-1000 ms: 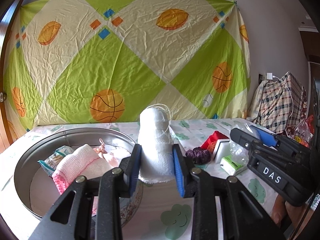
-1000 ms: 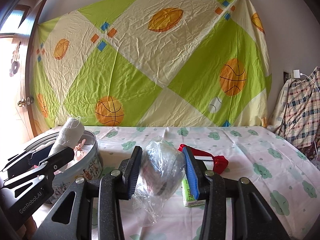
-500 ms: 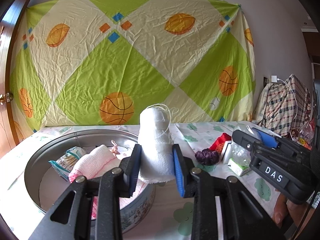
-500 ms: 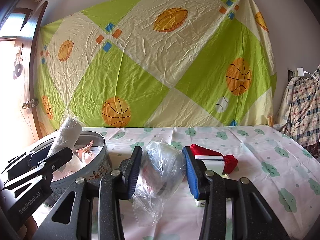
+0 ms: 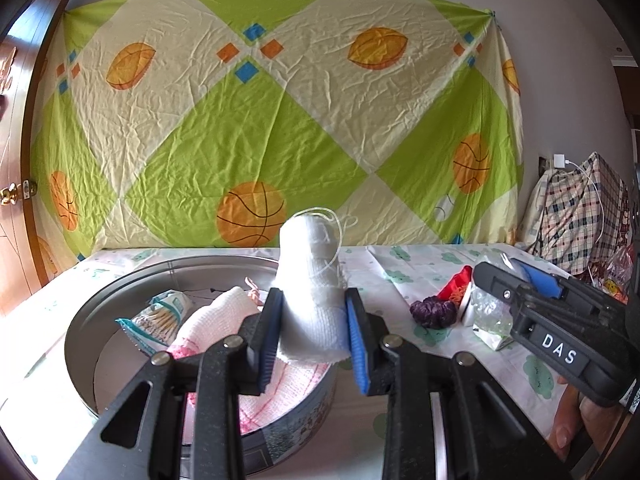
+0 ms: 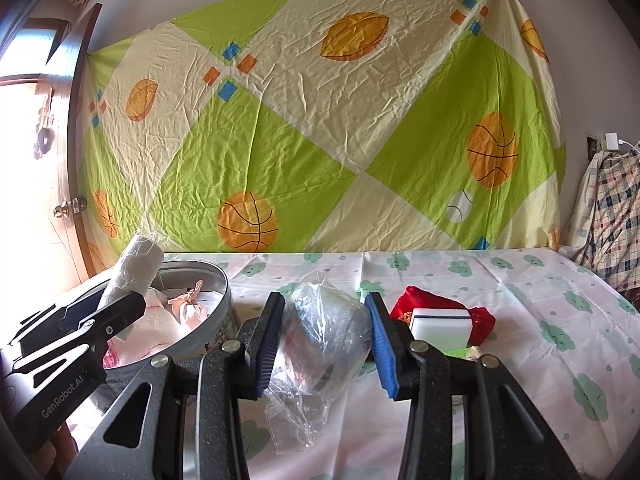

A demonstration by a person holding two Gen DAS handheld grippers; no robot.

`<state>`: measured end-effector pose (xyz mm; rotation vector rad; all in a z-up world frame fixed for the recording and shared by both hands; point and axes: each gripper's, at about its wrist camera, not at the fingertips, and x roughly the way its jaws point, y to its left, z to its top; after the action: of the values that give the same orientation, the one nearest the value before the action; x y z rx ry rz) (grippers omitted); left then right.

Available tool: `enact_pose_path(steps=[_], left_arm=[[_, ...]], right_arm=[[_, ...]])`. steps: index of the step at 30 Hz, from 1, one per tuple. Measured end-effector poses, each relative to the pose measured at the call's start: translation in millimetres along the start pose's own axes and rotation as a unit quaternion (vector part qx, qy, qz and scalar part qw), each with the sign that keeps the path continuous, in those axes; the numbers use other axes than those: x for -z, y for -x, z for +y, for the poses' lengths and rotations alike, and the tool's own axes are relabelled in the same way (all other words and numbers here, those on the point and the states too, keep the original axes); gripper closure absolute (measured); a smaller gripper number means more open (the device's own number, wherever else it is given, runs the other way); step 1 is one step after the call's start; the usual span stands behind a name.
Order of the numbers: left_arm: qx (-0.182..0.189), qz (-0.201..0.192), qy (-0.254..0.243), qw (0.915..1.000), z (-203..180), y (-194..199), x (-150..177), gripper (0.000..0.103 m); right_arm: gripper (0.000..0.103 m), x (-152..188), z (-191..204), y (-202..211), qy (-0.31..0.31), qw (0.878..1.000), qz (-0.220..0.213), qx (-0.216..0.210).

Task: Organize soft objects
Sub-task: 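Carry the gauze roll and bagged item over the grey tin with both tools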

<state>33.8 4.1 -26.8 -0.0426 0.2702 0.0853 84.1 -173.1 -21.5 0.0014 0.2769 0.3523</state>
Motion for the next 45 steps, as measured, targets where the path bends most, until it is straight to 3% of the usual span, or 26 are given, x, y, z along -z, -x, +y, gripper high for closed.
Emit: enact_pose_path(steps=[45], left_arm=[[-0.052, -0.007, 0.057, 0.997, 72, 13, 3, 0.073]], right_arm=[[0.059, 1, 67, -18, 0.056, 0.997, 0.0, -0.052]])
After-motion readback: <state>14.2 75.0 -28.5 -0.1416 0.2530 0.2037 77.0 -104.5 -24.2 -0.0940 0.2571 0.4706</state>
